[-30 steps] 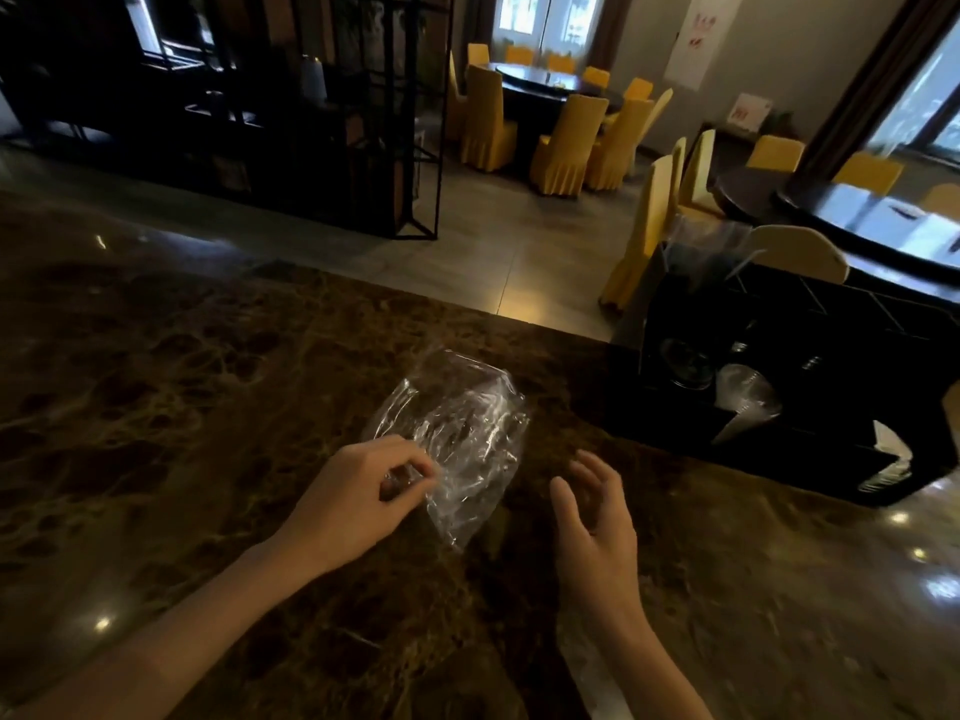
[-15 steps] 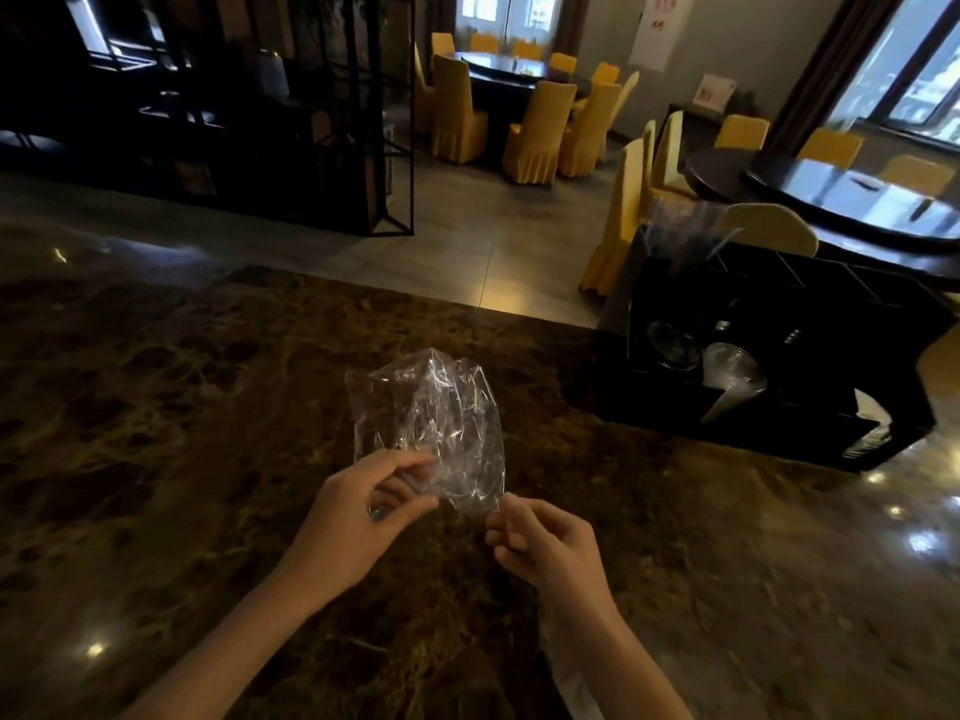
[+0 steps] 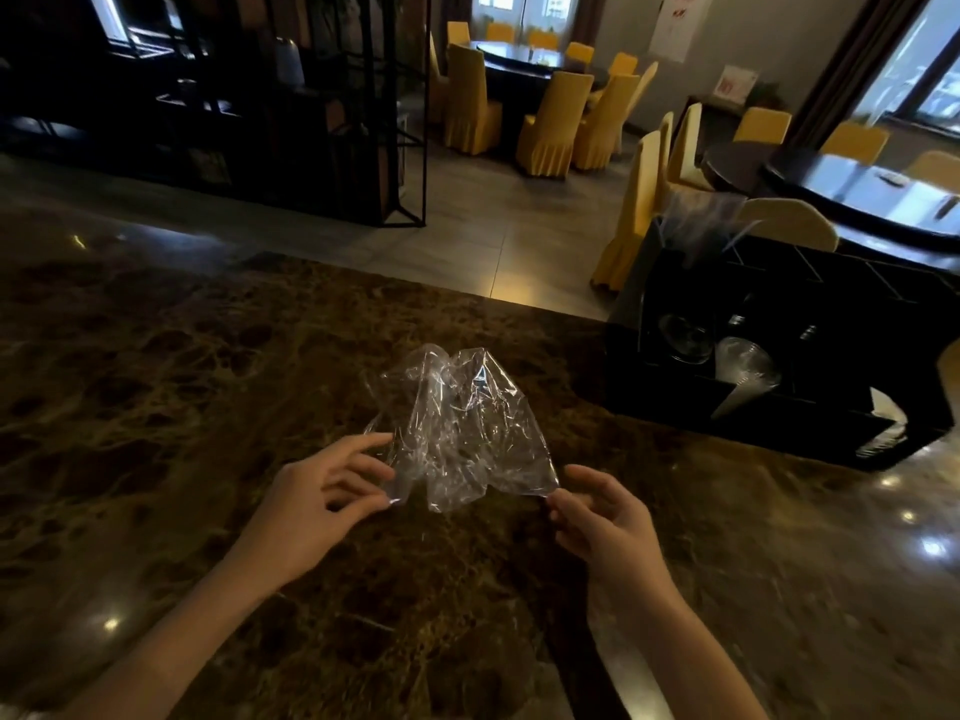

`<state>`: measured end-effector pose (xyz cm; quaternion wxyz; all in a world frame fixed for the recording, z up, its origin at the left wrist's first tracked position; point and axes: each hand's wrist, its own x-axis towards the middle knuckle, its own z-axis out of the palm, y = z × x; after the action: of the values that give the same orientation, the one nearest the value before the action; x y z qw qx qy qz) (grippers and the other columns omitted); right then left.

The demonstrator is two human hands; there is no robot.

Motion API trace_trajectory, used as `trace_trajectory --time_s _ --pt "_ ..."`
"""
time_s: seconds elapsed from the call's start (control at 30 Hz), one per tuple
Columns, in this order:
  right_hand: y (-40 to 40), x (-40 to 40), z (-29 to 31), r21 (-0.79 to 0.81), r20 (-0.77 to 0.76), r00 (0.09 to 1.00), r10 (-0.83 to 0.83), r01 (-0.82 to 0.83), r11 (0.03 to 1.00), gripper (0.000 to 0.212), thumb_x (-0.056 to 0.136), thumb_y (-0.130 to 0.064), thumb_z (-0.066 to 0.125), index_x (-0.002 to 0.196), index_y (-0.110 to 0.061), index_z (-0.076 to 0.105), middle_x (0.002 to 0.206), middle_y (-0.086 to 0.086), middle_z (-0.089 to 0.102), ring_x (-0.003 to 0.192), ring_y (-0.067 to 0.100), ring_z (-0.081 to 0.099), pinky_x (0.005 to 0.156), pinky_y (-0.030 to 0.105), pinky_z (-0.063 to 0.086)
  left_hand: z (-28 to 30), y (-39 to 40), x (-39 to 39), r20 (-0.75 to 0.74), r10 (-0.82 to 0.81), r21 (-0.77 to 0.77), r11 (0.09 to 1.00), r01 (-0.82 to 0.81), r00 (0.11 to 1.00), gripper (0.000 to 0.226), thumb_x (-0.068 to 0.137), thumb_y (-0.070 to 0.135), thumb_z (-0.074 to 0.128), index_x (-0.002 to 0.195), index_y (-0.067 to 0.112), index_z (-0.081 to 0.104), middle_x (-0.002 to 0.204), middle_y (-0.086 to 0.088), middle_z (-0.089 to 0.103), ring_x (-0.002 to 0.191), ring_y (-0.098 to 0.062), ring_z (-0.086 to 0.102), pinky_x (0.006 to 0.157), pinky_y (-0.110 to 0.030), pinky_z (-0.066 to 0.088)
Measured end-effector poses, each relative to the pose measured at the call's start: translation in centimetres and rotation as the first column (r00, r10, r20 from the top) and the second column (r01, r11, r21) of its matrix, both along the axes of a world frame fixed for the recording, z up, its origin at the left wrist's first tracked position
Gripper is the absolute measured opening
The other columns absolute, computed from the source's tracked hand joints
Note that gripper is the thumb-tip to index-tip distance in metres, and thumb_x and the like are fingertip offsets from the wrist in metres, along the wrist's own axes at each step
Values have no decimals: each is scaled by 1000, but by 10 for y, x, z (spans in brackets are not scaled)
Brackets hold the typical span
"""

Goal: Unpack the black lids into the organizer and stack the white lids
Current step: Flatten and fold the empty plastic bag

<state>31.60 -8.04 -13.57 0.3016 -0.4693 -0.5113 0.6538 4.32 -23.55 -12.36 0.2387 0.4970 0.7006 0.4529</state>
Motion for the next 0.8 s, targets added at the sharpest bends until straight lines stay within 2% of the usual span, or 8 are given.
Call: trace_trajectory --time_s 0.17,0.3,0.37,0.47,0.53,0.6,0.73,0.8 --pt "30 33 1 37 51 999 -18 16 999 46 91 -13 75 131 -29 59 95 4 78 87 14 77 66 23 60 8 -13 -26 6 -20 38 999 20 1000 62 71 25 77 126 46 58 111 15 72 88 -8 75 84 -15 56" --pt "49 60 1 45 100 994 -36 32 998 50 91 -8 75 135 -25 56 88 4 76 79 16 75 63 22 59 8 -26 -40 -118 -18 36 999 23 993 69 70 25 81 130 48 56 113 17 70 87 -2 74 86 -20 56" --pt "54 71 2 48 120 992 -39 33 998 51 91 -7 74 135 -25 56 94 9 75 83 19 73 65 25 58 7 -32 -45 -170 -14 19 1000 17 985 72 71 23 83 130 52 54 114 21 68 87 1 73 86 -18 52" --pt "53 84 3 68 164 986 20 -31 997 45 93 -11 74 131 -30 60 104 10 77 94 21 75 69 23 58 2 -39 -43 -214 -31 12 999 34 976 75 70 21 84 127 56 53 116 22 65 84 4 73 83 -10 52" --pt "50 89 0 86 204 978 55 -74 994 38 95 -11 72 127 -29 63 101 4 78 97 20 75 68 22 58 -3 -42 -38 -228 -62 0 998 64 972 76 69 19 85 127 58 52 116 22 64 83 4 73 83 -11 52" --pt "47 92 -5 85 214 975 54 -73 994 34 95 -7 70 124 -24 66 97 6 78 96 21 73 70 23 59 -7 -45 -34 -217 -78 -7 997 79 973 77 69 19 85 126 58 53 118 23 63 82 4 73 87 -5 48" --pt "45 99 -10 81 233 970 74 -96 992 31 94 -6 70 120 -23 70 97 10 77 92 21 72 76 30 58 -10 -48 -31 -206 -100 -40 995 94 973 82 69 15 87 128 58 51 120 25 62 83 2 73 84 -16 50" --pt "45 103 -10 67 262 959 112 -133 989 29 93 -8 72 119 -21 72 94 9 78 87 17 72 76 31 58 -10 -49 -31 -202 -124 -60 992 114 972 84 67 19 87 131 58 48 123 26 61 85 2 73 83 -16 51"
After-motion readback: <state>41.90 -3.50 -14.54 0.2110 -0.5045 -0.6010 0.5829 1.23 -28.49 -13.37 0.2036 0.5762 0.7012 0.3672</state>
